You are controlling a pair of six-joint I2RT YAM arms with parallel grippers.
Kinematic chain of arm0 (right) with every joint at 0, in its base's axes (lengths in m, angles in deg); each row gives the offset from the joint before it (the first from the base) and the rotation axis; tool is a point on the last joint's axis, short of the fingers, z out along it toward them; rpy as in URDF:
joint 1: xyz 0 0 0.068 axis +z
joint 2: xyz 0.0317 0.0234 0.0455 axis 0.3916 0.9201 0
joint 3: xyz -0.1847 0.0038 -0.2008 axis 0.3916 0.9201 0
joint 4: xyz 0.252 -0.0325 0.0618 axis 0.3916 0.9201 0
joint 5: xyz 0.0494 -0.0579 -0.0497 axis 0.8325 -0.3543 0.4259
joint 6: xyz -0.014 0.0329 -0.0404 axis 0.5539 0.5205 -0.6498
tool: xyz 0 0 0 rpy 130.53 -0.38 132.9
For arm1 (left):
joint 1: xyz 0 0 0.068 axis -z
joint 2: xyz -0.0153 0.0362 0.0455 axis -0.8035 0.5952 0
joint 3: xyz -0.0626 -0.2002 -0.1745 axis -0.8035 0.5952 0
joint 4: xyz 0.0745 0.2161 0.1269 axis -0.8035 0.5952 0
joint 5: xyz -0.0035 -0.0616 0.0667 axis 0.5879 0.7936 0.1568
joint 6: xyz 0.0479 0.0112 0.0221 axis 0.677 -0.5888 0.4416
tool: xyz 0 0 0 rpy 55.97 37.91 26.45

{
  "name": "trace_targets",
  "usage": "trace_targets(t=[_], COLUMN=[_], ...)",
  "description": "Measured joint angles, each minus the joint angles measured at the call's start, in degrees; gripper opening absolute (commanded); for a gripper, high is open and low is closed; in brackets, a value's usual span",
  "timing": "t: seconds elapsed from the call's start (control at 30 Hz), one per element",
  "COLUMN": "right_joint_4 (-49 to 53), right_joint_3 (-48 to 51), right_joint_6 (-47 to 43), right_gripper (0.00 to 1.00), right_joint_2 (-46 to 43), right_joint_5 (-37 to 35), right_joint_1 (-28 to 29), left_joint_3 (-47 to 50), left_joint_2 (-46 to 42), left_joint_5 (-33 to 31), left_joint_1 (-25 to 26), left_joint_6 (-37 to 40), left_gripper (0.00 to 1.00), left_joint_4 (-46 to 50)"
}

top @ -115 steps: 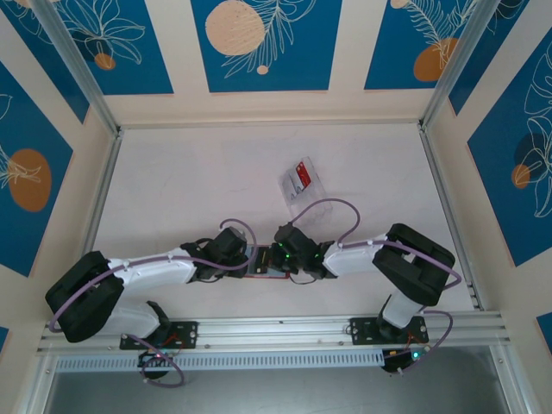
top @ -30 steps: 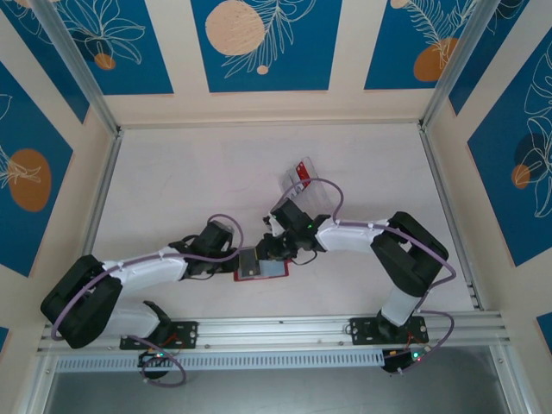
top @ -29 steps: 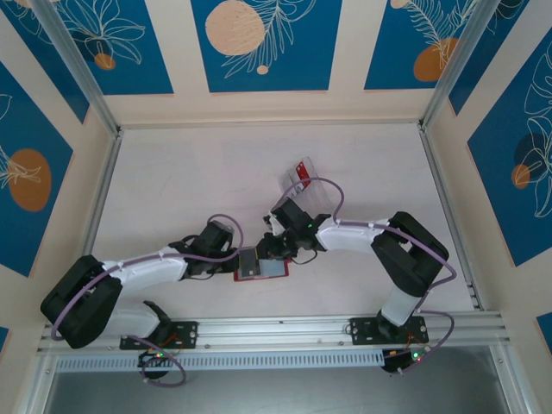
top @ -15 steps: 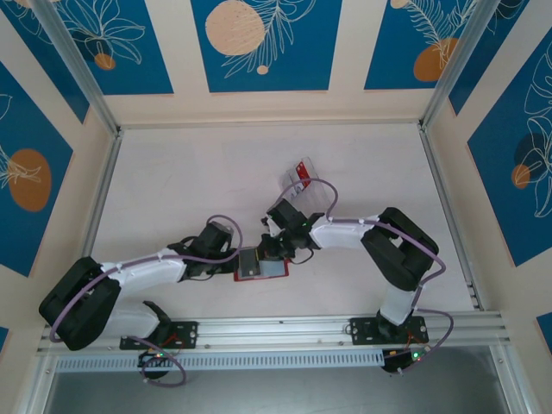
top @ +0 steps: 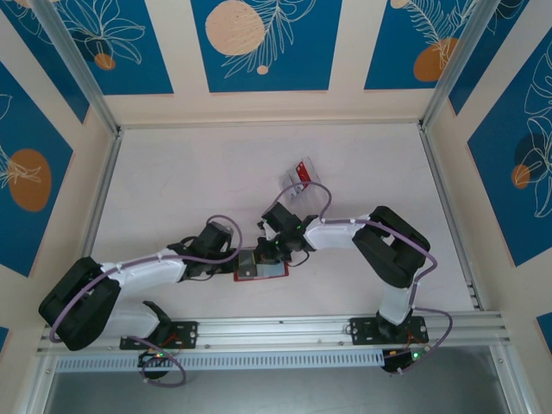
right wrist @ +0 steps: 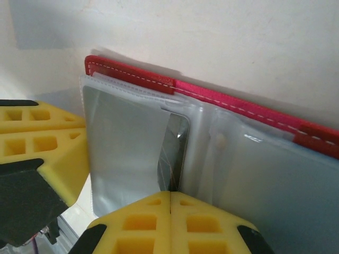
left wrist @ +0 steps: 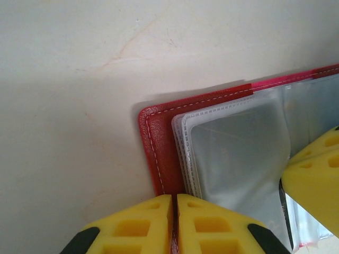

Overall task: Put the credit cards into the card holder
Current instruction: Insert the credit card into the card slot, then flip over the card slot in the card holder.

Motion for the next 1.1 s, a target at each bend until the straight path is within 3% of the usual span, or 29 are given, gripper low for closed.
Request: trace_targets(t=[0.17,0.4,0.7,1.1], right_joint_4=[0.3,11.5,19.7,22.8], right_joint_3=[-0.4,-3.8,-7.9,-10.6], right_joint_6=[-0.3,-5.6,-10.8,-13.1], right_gripper=[0.02,0.17,0.20,0.26], right_joint_2=[-0.3,-5.7,-2.9,1.0], right_joint_5=[-0.3,-9.1,-16.3,-19.2], right_joint_1=[0.2,-0.3,-2.1,-1.3], left_joint_3=[0.3,0.5,0.5,0.5], left_joint_2=[-0.2,-0.3,-0.3,-0.3], left_joint_5=[0.0,0.0,0.0,0.0], left_joint_1=[0.0,0.0,0.0,0.0], left_joint_6=[0.0,0.0,0.0,0.0], left_gripper=[0.11,0.11,0.11,0.11], left_joint_4=[-0.4,-0.8,-0.8,-0.8])
